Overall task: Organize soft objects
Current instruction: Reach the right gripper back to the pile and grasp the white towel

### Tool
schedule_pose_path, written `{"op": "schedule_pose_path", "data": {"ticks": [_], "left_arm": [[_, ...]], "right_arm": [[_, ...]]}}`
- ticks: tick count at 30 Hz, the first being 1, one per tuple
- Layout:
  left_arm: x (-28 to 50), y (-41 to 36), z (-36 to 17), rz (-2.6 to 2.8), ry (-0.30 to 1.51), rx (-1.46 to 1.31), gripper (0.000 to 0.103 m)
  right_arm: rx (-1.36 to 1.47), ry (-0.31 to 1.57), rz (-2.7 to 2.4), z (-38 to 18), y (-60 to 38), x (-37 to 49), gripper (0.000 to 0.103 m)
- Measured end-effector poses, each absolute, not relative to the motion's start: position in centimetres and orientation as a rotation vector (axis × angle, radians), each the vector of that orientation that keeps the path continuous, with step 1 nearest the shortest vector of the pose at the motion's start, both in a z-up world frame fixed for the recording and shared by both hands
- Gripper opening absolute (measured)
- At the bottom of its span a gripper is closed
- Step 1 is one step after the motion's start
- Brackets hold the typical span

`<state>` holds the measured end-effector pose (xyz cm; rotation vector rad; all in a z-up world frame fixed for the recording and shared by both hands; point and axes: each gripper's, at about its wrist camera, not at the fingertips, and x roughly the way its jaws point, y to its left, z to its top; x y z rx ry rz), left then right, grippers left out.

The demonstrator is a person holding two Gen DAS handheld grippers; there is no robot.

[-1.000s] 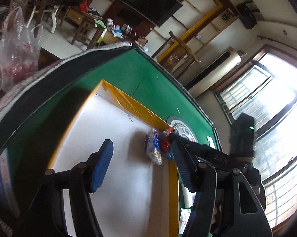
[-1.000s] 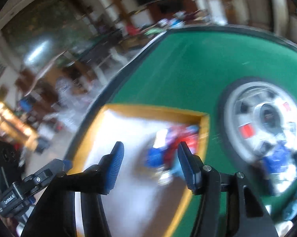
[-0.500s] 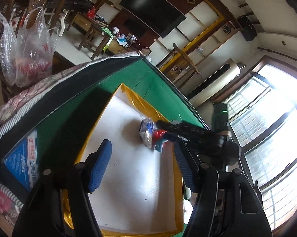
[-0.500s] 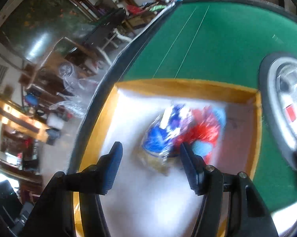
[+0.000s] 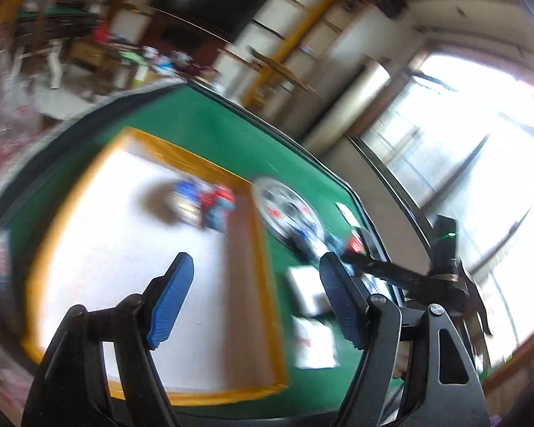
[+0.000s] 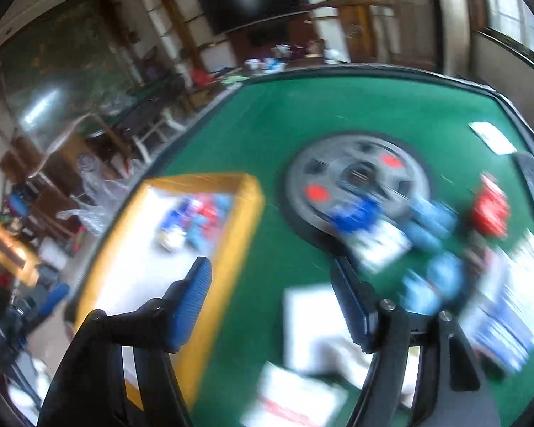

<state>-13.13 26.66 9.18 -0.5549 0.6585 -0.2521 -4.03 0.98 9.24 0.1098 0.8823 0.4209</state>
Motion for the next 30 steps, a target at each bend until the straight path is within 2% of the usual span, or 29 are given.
{"op": "schedule_pose_path", "data": {"ticks": [8,14,16,19,23,30], "left_arm": [[-11.1,17.4,8.8,-0.391,0.790,-0.468,0.073],[-10.6,15.7,8.5,-0.357,0.832,-0.461,0.073],[-10.2,15.2,8.3,-0.348,0.844,-0.459,0.073],[-9.5,14.5,8.2,-0.330,0.859,-0.442,0.073],[-7.8,13.3,7.1,-0.313,0.909,-0.437,0.073],[-3.6,10.3,4.0,-0.238,1.016,-0.427,0.073]], "right_arm": [[0.199,0.975,0.343,4.8,-8.6,-6.1,0.064],[0.124,0.932,0.331,4.0,-8.5,-6.4,0.065],[0.084,0.914,0.329,3.5,-7.7,-6.2,0.071],[-0.007,0.908,0.308,2.7,-6.2,-5.6,0.071],[0.013,0.903,0.303,2.2,-6.9,-5.6,0.041],[0.253,0.812,0.331,2.0,-11.9,-7.2,0.038]]}}
